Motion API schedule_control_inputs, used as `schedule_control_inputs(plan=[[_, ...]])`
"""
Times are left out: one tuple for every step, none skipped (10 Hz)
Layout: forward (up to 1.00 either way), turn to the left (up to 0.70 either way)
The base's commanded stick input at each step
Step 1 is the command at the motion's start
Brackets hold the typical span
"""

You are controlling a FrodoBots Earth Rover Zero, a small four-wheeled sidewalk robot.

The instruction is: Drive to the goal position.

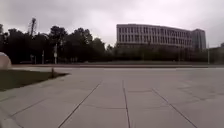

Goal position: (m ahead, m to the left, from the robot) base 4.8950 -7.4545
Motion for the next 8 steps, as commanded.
schedule_control_inputs(plan=[[0.70, 0.00], [0.70, 0.00], [0.70, 0.00], [0.70, 0.00], [0.70, 0.00], [0.70, 0.00], [0.70, 0.00], [0.70, 0.00]])
